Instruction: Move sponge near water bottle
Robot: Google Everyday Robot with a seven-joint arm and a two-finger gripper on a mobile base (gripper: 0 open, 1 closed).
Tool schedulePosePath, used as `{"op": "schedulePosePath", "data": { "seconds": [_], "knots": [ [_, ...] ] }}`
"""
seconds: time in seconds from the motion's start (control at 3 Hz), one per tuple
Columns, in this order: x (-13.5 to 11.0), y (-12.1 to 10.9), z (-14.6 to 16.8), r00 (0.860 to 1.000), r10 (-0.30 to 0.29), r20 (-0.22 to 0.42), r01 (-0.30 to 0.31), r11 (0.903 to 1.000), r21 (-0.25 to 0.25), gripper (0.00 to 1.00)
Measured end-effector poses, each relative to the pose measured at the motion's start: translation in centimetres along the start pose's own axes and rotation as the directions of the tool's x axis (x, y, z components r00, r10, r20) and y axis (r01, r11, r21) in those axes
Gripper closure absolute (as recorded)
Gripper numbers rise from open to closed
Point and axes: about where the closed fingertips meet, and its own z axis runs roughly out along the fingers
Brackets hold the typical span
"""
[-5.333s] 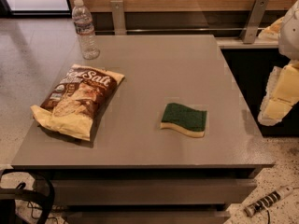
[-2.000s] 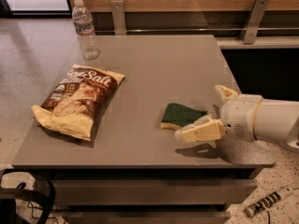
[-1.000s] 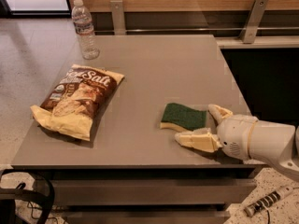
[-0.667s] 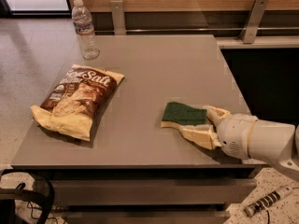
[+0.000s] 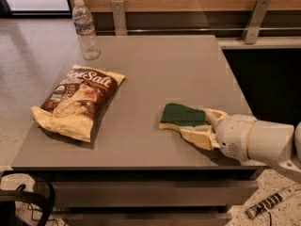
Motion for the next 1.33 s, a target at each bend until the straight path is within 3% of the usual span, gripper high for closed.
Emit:
{"op": "schedulePosePath", "data": {
  "seconds": [0.33,0.67,1.0,1.33],
  "knots": [
    [-0.4,-0.2,-0.1,1.0,-0.005,-0.003,0.005,1.0,-0.006,1.0],
    [-1.7,-2.8,-0.5,1.0,-0.005,-0.017,0.005,1.0,-0.004,1.0],
    [-5.1,-9.8,-0.5,0.999,0.003,-0.035,-0.001,0.9987,0.051,1.0],
    [-8.6,-15.1,0.0,0.999,0.012,-0.032,-0.009,0.9944,0.105,1.0]
  ]
}}
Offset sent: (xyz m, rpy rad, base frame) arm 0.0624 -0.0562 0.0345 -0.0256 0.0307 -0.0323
